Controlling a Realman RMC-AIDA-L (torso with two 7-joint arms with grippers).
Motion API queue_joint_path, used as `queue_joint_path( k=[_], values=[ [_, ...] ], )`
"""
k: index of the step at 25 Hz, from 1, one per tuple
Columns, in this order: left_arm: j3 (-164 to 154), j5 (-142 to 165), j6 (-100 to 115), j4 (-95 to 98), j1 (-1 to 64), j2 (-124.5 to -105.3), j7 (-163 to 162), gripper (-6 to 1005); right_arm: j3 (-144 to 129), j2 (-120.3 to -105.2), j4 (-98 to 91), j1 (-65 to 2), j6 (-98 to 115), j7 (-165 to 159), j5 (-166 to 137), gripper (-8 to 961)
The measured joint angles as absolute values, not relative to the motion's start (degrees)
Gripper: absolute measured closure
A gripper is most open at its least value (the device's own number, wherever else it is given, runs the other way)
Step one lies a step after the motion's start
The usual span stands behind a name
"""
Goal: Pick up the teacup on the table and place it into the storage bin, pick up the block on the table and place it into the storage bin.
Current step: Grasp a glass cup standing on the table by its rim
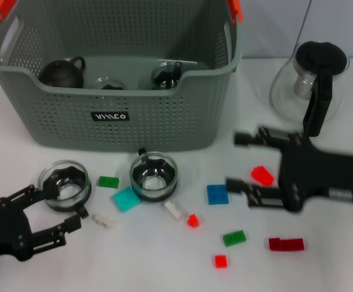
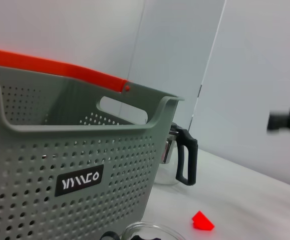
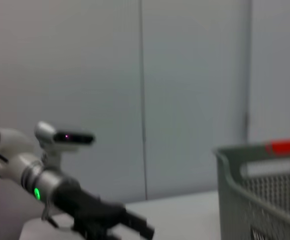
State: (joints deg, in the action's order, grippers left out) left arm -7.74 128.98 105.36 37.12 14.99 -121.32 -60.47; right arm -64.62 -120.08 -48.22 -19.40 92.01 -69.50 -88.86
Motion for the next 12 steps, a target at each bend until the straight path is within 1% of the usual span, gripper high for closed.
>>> queue_joint_path(
  k=[2, 6, 8, 12],
  values=[
    [-7.9, 129.1, 105.8, 37.3, 15.2, -121.26, -60.5, 155, -63.5, -119.86, -43.3, -18.1, 92.0, -65.6, -89.6, 133],
    [-8.8, 129.2, 107.1, 38.9, 15.8, -121.07, -62.2, 156, -59.5, -119.55, -36.9, -18.1, 91.8, -62.1, -93.9, 133],
    [-10.8, 129.3, 107.9, 42.5, 16.4, -121.04, -65.8, 156, -57.6, -119.52, -36.4, -18.4, 91.8, -62.0, -96.1, 133],
    [-19.1, 129.4, 110.0, 56.5, 17.9, -121.03, -78.2, 156, -56.3, -119.46, -36.5, -18.9, 91.7, -62.4, -97.5, 133]
  ],
)
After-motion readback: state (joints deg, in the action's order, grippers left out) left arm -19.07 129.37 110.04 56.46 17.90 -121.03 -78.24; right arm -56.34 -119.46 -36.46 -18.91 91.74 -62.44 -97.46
